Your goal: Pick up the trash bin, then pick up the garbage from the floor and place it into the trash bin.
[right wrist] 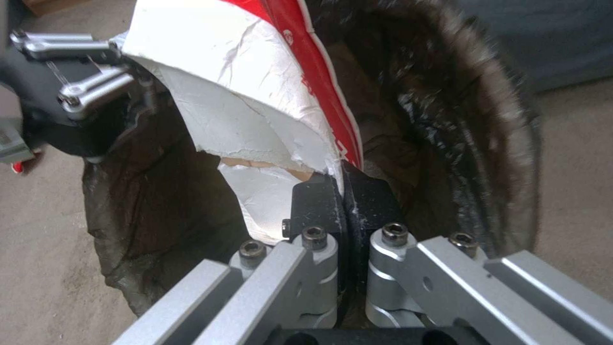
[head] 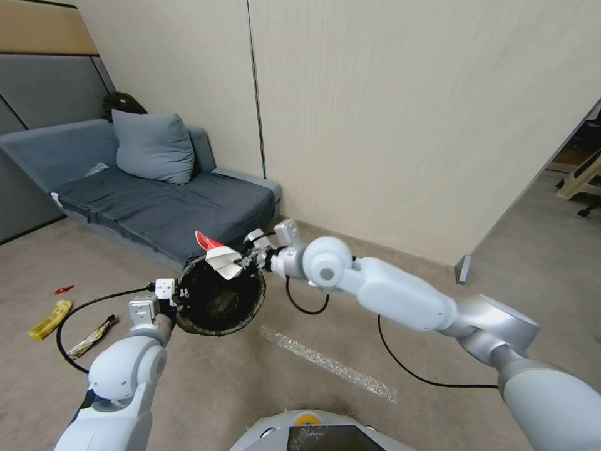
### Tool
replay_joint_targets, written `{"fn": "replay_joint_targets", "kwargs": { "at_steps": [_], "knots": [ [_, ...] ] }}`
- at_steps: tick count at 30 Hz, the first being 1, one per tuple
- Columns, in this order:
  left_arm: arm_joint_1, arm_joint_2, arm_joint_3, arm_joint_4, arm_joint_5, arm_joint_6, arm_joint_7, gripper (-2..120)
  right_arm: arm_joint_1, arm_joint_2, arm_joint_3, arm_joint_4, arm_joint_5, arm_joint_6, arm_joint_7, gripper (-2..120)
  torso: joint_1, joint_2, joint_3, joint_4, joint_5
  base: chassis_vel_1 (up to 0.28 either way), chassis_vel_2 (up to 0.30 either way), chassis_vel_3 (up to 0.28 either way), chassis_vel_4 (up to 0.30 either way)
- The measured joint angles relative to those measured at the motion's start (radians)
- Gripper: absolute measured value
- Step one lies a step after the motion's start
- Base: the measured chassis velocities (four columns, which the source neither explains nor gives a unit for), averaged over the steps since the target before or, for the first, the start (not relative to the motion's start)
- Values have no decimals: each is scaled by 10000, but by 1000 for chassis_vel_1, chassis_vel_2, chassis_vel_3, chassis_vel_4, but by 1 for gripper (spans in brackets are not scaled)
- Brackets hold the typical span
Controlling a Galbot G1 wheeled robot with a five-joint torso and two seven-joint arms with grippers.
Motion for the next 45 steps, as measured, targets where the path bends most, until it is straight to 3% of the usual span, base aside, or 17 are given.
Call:
{"fn": "replay_joint_targets", "kwargs": {
  "at_steps": [15,21,23,28,34,37,39,43,45],
  "knots": [
    [-39,-86,-49,117,1,-4,13,1,-376,642,-343,-594,-199,-80,133,1,0,0,0,1,1,0,0,0,0],
    [-50,-110,-50,165,1,-4,18,1,-404,740,-350,-682,-133,-106,138,21,0,0,0,0,1,0,0,0,0],
    [-70,-113,-47,199,2,-4,20,1,-411,763,-339,-753,-136,-85,151,32,0,0,0,1,2,0,0,0,0],
    [-90,-114,-34,272,4,-4,29,1,-405,753,-254,-808,-137,-36,170,45,1,0,0,1,2,0,0,0,0],
    [-108,-124,-24,309,7,-4,45,1,-322,659,-26,-750,-135,116,190,72,0,0,0,1,3,0,0,0,0],
    [-119,-121,-23,311,7,-4,58,1,-280,598,76,-685,-134,162,196,80,1,0,0,1,3,0,0,0,0],
    [-140,-119,-24,334,4,-28,132,1,-239,370,319,-465,-119,228,393,91,0,0,0,3,3,0,0,0,0],
    [-144,-119,-26,349,-5,-66,173,1,-269,64,685,-223,-145,331,648,99,0,0,0,3,3,0,0,0,0],
    [-144,-112,-26,349,-16,-103,184,1,-387,-471,1447,39,-533,392,708,100,0,0,0,3,5,0,0,0,0]
  ]
}}
